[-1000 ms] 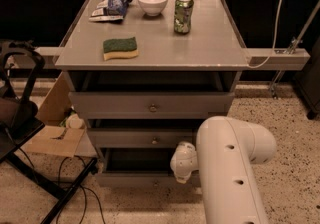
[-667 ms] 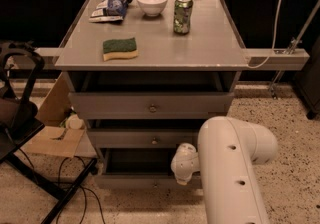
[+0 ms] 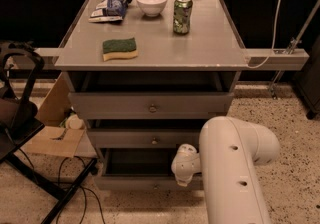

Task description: Open bottom drawer

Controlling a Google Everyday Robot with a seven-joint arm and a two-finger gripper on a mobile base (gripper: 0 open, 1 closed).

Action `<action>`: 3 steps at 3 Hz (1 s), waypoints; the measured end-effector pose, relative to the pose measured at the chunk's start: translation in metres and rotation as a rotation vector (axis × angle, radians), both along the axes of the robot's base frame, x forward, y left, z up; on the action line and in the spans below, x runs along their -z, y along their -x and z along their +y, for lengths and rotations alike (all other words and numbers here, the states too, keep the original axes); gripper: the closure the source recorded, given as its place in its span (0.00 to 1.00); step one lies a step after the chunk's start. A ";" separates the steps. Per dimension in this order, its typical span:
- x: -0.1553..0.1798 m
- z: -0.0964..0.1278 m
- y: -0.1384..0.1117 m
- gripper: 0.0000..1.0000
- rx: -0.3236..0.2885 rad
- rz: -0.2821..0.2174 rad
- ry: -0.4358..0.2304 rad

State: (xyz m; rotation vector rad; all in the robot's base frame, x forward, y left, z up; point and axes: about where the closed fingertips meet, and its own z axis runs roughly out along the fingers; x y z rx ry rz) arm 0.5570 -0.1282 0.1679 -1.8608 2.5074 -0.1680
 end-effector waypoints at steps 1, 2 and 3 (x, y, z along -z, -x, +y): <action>0.000 -0.004 0.011 1.00 0.009 0.014 -0.008; 0.000 -0.001 0.011 1.00 0.009 0.014 -0.008; 0.001 -0.006 0.023 1.00 0.019 0.028 -0.019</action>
Offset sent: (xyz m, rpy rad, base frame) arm -0.3158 -0.2018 0.0195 0.2421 0.3355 -0.2443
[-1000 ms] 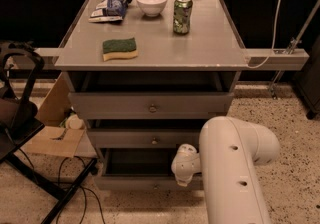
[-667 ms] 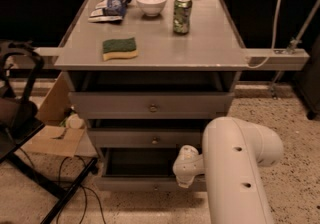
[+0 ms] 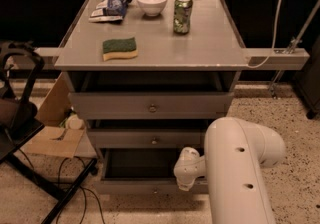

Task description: Open bottom drawer

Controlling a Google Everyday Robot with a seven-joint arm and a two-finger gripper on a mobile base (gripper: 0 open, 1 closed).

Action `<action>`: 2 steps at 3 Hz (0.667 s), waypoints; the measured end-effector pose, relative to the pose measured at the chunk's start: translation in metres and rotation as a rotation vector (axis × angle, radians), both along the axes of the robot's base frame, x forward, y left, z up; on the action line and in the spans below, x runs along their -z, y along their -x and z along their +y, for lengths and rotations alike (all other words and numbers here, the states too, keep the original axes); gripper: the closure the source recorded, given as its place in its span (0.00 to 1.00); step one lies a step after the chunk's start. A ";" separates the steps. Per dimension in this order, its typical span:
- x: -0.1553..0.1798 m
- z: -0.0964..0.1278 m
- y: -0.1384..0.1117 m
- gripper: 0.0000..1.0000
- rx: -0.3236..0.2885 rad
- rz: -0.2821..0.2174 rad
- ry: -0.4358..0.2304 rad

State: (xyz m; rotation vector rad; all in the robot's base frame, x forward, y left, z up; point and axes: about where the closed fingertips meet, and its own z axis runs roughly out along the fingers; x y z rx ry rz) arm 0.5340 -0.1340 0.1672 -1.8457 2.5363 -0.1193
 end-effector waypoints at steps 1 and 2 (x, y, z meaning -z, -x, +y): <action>0.000 0.002 0.000 1.00 0.000 0.000 0.000; 0.000 -0.004 0.012 1.00 0.010 0.015 -0.012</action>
Offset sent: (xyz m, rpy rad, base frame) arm -0.2851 -0.1924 0.0209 0.2380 0.3082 -0.1990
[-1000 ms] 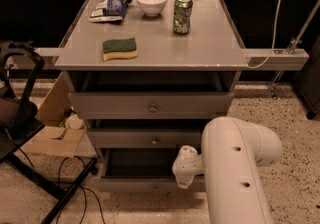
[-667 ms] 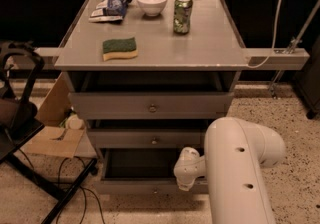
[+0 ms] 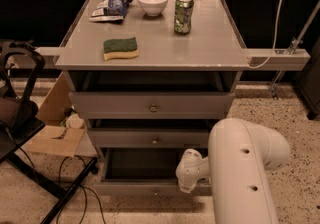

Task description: Open bottom drawer

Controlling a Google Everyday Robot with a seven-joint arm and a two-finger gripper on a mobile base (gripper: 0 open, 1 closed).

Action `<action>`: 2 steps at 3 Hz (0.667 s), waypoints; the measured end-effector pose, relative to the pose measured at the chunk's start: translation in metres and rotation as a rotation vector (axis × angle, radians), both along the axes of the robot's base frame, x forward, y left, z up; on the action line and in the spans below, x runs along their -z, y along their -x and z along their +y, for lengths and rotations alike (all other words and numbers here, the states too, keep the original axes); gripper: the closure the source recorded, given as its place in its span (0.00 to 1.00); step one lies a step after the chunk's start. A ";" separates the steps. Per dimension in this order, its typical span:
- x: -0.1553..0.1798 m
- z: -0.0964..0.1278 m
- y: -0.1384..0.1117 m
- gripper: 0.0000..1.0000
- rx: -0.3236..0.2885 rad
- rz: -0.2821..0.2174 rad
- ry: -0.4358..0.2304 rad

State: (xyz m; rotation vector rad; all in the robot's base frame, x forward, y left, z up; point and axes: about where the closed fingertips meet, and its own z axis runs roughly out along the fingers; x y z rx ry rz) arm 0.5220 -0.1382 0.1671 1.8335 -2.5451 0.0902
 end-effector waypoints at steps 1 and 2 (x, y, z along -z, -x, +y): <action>-0.003 0.000 0.007 1.00 0.006 0.006 -0.024; -0.002 0.000 0.012 1.00 0.009 0.014 -0.029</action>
Offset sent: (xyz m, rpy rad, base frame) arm -0.2716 -0.1845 0.0134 0.2406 0.3167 -0.1686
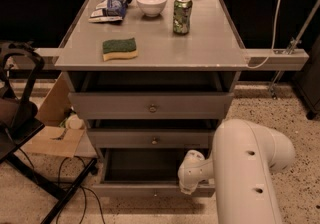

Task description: Open bottom drawer

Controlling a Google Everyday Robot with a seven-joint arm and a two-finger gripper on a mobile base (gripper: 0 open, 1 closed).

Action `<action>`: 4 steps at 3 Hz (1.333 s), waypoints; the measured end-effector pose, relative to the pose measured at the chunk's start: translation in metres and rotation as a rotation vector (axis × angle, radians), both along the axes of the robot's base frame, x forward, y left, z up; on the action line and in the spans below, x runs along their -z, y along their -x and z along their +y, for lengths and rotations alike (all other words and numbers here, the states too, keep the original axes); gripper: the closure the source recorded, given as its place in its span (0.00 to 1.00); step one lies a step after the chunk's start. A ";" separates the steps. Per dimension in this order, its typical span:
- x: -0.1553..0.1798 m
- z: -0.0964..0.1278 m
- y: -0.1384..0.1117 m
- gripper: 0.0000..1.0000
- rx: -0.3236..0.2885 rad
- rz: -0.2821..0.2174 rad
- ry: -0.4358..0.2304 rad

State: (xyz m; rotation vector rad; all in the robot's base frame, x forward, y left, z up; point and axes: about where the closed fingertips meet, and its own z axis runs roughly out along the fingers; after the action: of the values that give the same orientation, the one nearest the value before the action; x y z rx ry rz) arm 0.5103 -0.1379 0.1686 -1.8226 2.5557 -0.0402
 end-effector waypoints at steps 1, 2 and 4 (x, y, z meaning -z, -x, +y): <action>0.000 0.000 0.000 0.82 0.000 0.000 0.000; 0.000 0.000 0.000 0.51 0.000 0.000 0.000; 0.000 0.000 0.000 0.04 0.000 0.000 0.000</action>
Offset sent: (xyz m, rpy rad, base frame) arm 0.0000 0.0000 0.0000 0.0000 0.0000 0.0000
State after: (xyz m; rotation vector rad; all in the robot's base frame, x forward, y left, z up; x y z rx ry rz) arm 0.5102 -0.1379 0.1686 -1.8227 2.5558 -0.0401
